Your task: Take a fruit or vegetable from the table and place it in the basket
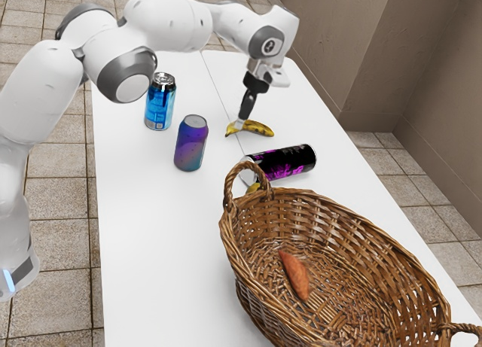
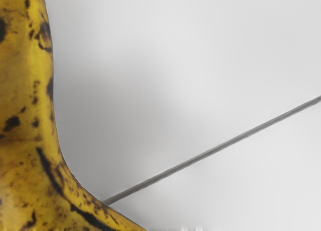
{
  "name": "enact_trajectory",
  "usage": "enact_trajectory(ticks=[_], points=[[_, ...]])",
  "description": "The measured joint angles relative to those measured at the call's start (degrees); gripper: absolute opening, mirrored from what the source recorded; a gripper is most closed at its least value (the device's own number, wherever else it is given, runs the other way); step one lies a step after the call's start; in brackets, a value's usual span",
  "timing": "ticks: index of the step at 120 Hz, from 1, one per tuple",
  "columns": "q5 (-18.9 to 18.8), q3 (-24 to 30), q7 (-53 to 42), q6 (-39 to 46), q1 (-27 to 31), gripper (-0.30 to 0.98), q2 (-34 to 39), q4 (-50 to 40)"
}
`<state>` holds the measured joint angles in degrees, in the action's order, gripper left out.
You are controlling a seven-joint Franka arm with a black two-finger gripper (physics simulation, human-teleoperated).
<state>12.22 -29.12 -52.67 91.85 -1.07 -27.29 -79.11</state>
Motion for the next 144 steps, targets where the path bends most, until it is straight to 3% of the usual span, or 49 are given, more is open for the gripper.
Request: enact_trajectory(ticks=[114,144], points=[[0.9,1.7,0.1,8.0,2.8,0.68,-3.5,0.1],[0.9,1.7,0.2,8.7,2.7,0.55,-4.3,0.1]])
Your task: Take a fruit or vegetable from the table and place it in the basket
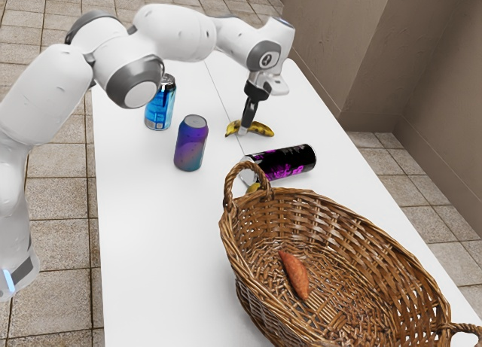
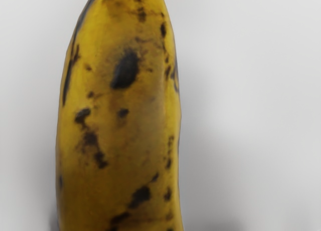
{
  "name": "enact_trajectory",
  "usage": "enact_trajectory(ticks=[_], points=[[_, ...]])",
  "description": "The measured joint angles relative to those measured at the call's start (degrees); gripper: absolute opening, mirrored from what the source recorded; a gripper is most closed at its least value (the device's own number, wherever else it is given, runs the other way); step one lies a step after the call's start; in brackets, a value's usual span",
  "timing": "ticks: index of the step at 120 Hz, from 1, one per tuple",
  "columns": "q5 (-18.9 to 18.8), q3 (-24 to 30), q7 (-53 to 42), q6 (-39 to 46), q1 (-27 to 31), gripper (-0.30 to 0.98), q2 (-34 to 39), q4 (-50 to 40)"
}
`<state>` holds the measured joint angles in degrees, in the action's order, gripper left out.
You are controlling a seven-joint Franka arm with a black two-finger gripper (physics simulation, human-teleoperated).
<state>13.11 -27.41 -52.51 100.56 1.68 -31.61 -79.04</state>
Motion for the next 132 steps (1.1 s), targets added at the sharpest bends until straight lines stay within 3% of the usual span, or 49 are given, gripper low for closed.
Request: enact_trajectory(ticks=[28,64,84,113,132], points=[[0.6,0.3,0.2,0.4,0.0,0.21,-0.2,0.0],[0.8,0.3,0.3,0.5,-0.3,0.16,0.6,1.3],[0.7,0.3,0.1,-0.4,-2.2,0.15,3.6,7.2],[-0.9,0.3,-1.2,-4.3,-22.5,0.15,13.2,9.4],[-1.5,0.2,-1.9,-8.6,-37.9,0.14,15.1,8.4]])
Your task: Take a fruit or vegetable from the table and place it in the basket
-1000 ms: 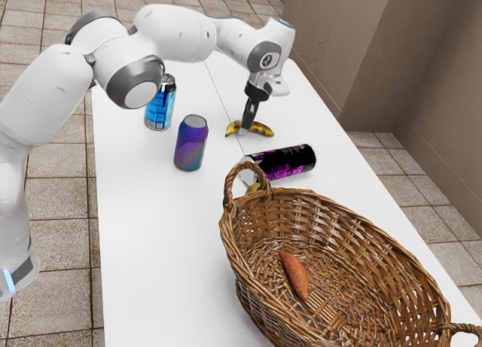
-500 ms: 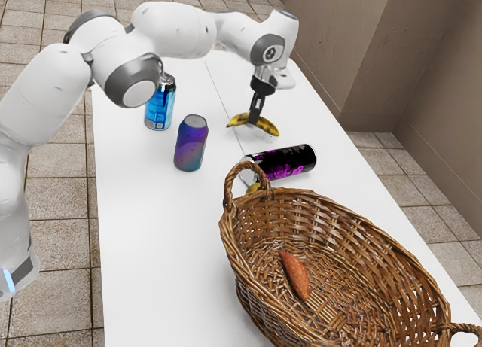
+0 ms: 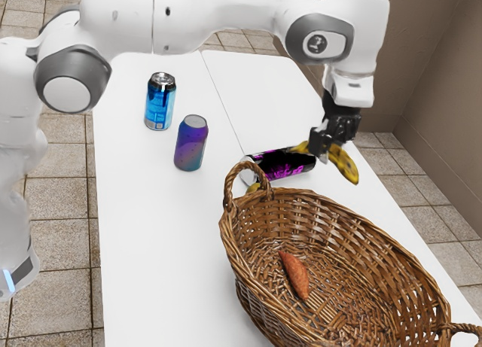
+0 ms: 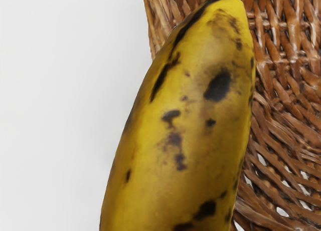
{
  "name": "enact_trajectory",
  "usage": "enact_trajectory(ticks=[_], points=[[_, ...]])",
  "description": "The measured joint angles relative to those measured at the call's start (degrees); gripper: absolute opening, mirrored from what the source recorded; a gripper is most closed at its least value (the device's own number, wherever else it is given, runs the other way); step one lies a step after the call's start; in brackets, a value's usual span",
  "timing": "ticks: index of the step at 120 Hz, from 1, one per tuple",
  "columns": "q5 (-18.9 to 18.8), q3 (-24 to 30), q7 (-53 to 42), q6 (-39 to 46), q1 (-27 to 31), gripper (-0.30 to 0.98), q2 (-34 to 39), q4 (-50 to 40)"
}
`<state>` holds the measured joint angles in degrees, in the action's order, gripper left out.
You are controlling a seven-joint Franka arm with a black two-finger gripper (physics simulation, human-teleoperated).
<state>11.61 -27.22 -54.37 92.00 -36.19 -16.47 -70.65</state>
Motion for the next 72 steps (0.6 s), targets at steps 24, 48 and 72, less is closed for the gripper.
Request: enact_trajectory(ticks=[24,48,72], points=[[0.6,0.2,-0.5,-2.4,-8.8,0.14,-0.1,-0.3],[1.8,0.3,-0.8,-2.3,-10.2,0.14,-0.8,-0.3],[2.4,0.3,-0.8,-2.1,-13.2,0.40,-0.9,-0.2]])
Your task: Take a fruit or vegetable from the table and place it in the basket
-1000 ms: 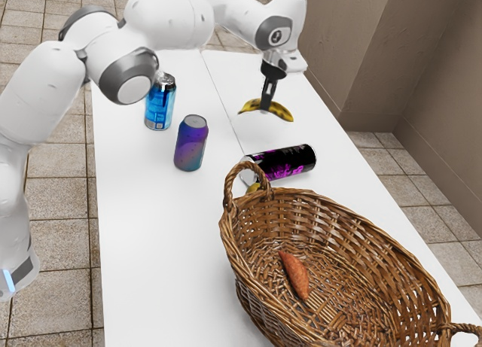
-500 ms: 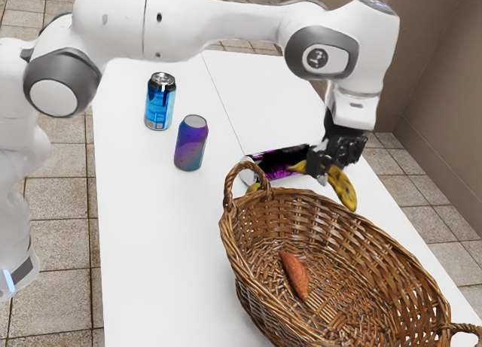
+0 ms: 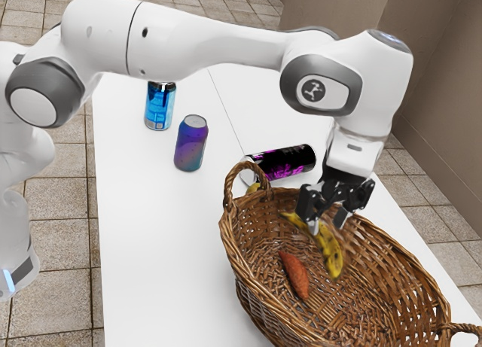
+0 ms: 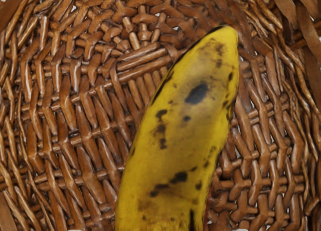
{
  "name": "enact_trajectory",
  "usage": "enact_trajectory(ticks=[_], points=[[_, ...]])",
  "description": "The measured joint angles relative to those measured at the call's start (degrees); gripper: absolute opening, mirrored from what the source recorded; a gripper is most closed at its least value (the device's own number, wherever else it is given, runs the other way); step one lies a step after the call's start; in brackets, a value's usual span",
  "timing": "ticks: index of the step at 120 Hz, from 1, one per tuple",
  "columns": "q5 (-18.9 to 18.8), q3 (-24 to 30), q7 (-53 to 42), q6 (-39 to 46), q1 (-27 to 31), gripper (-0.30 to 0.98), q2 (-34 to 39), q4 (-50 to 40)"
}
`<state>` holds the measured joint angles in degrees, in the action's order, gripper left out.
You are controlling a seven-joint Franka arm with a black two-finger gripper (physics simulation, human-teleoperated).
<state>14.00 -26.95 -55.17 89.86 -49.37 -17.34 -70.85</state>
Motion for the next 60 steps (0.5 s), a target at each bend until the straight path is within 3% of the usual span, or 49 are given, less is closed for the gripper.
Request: enact_trajectory(ticks=[14,26,35,46,52,60], points=[[-1.2,-0.1,-0.1,-0.1,-0.1,0.56,0.1,0.0],[-7.5,-0.9,-0.5,-1.9,0.7,0.62,0.8,0.2],[-11.4,-5.0,-2.0,-4.4,1.5,0.65,1.7,-0.1],[-13.7,-10.2,-4.3,-7.2,2.0,0.67,4.2,-2.2],[-14.1,-11.1,-5.3,-7.2,1.4,0.67,6.9,-6.1],[-15.1,-11.5,-6.0,-4.4,0.7,0.68,17.0,-19.3]])
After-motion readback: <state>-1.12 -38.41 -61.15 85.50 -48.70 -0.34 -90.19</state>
